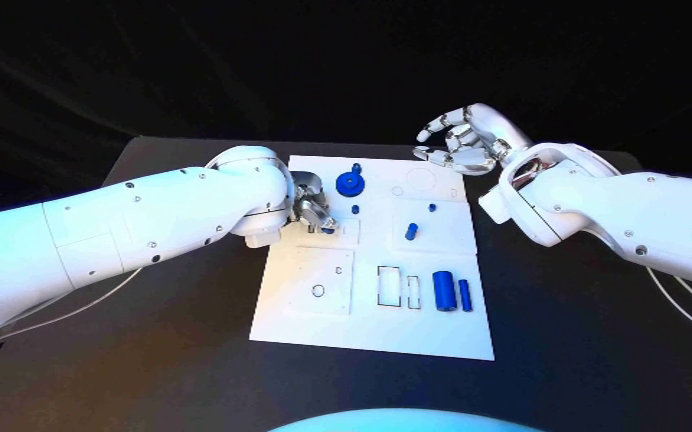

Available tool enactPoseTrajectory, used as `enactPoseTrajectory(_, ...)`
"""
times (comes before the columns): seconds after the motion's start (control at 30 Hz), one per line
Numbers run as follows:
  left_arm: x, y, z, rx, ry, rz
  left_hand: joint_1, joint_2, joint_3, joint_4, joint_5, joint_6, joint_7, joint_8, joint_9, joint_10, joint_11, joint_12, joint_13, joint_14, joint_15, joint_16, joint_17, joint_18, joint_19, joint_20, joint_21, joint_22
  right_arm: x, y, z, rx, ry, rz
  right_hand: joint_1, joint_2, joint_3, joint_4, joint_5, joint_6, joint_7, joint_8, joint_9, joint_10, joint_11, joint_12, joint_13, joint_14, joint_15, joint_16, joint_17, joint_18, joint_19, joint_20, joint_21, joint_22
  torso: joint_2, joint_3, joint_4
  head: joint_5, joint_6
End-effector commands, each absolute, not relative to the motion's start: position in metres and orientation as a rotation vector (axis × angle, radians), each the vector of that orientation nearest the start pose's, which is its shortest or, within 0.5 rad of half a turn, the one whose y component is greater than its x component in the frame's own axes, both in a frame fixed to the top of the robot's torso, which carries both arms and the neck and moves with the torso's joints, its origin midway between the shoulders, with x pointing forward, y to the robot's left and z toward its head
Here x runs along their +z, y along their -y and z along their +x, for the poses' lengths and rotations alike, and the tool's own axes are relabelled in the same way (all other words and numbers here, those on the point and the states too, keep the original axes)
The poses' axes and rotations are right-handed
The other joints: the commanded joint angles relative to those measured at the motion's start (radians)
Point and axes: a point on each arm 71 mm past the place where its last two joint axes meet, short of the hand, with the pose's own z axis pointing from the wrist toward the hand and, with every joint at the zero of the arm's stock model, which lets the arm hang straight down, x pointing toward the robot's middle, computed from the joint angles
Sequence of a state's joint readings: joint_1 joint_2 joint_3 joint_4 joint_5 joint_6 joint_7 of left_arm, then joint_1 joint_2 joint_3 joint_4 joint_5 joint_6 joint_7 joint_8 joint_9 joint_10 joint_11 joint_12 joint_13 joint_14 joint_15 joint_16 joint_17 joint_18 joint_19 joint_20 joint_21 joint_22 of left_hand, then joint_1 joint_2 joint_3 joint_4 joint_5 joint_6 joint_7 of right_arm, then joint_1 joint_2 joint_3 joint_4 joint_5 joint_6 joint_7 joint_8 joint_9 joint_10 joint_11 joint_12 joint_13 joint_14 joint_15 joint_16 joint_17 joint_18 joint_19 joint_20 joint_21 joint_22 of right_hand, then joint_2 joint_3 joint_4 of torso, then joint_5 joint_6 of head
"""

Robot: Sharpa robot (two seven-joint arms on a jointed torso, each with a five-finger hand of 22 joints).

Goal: Assemble the parts on the task board

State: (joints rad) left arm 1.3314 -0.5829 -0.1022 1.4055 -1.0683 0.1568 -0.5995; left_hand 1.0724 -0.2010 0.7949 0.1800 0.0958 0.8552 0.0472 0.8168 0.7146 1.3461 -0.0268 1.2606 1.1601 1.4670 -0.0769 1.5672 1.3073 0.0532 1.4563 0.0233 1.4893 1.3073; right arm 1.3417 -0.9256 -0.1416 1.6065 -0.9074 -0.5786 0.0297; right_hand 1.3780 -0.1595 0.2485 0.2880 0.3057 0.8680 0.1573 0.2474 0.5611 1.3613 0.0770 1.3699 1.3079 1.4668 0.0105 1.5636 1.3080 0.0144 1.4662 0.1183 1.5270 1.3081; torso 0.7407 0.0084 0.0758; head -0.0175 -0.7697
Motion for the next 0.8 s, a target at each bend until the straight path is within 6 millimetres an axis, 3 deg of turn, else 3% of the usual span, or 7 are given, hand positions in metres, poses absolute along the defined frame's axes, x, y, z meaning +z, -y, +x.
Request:
enactPoseTrajectory(0.03, -0.1990, -0.1211, 0.4998, -0.369, -2.357, 0.009, -0.011, 0.000, -0.001, -0.006, -0.002, 0.011, -0.009, 0.006, -0.002, 0.007, -0.003, 0.006, 0.003, 0.104, -0.006, 0.004, 0.263, -0.012, 0.007, -0.002, 0.005, 0.078, -0.1378, 0.2278, 0.4837, 0.891, -1.490, 0.318, -0.003, -0.003, 0.003, 0.000, 0.007, 0.004, 0.000, 0.007, -0.001, -0.006, -0.001, -0.007, 0.042, 0.096, -0.004, -0.003, 0.235, 0.000, 0.071, -0.005, -0.004, 0.227, 0.000, 0.0001, 0.0003, -0.001, -0.001)
enactPoseTrajectory(0.8, -0.1994, -0.1184, 0.5004, -0.370, -2.364, 0.012, -0.064, -0.006, -0.082, 0.053, 0.001, 0.031, -0.014, 0.012, -0.018, 0.021, -0.007, 0.023, 0.022, 0.104, -0.010, 0.004, 0.263, -0.014, 0.016, -0.006, 0.010, 0.092, -0.1377, 0.2267, 0.4835, 0.895, -1.489, 0.316, -0.006, -0.004, 0.004, 0.000, 0.006, 0.004, 0.000, 0.007, -0.001, -0.007, -0.001, -0.008, 0.041, 0.096, -0.005, -0.004, 0.234, 0.000, 0.069, -0.005, -0.007, 0.225, 0.000, 0.0003, -0.0003, -0.002, -0.005)
